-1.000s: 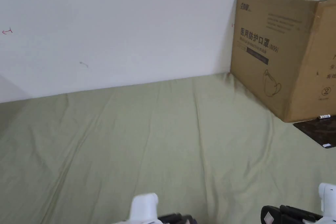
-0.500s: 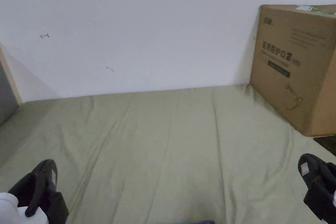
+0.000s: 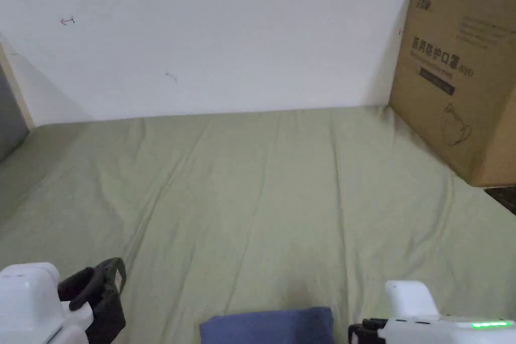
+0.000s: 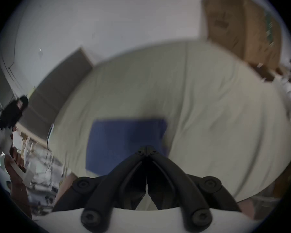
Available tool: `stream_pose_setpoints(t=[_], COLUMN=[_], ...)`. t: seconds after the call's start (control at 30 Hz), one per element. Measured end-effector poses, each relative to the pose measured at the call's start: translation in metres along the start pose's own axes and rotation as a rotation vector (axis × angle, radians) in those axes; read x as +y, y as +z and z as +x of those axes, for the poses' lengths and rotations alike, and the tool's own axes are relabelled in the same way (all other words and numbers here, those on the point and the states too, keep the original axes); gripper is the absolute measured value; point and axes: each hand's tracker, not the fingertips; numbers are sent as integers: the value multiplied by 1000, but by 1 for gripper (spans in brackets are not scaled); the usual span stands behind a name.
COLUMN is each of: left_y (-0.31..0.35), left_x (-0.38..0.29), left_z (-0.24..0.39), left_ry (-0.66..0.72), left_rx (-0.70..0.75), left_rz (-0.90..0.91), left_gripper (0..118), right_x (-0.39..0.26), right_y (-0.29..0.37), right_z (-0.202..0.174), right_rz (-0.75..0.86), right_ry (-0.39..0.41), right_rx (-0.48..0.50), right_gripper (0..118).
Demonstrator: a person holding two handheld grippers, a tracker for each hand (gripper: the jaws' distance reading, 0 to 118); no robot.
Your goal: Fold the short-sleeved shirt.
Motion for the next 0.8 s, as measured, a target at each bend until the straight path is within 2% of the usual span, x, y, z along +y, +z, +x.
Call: stream_pose_setpoints(t=[0.07,0.13,0.17,0.2,0.23,0.27,0.3,0.37,0.43,0.57,0.67,0.73,0.77,0.8], left_y=[-12,-31,-42,-56,-68,-82,-95,-119,-139,-187,-213,-223,-226,-227], left_x=[-12,-23,-31,-40,-50,-64,-79,-103,-125,-173,-188,-194,-199,-201], left_z=[-16,-39,-52,-65,-75,-86,-93,-100,-102,-87,-61,-39,-36,-38], left_ry=[83,208,280,352,427,507,575,617,668,873,927,964,980,965], left_rx=[-32,-128,-184,-256,-330,-388,-428,-489,-602,-785,-957,-1010,-1017,-1002], left_rz=[-82,-185,-257,-332,-395,-471,-520,-631,-674,-821,-761,-741,-736,-719], left_gripper=[1,3,14,31,58,97,118,115,118,118,118,118,108,78], right_x=[-16,-23,-27,-29,-28,-25,-24,-23,-24,-25,-24,-23,-24,-24], right_y=[-35,-52,-53,-52,-52,-51,-49,-48,-48,-51,-53,-54,-54,-54], right_z=[3,6,8,10,12,14,15,17,19,21,23,26,28,30], right_rz=[-59,-115,-109,-105,-108,-110,-120,-137,-140,-141,-150,-155,-157,-156], right_ry=[-14,-34,-48,-61,-70,-68,-68,-70,-73,-86,-101,-113,-124,-136], right_rx=[0,-45,-45,-30,-19,-17,-14,-14,-7,0,8,18,25,32], right_gripper=[0,0,0,0,0,0,0,0,0,0,0,0,0,0])
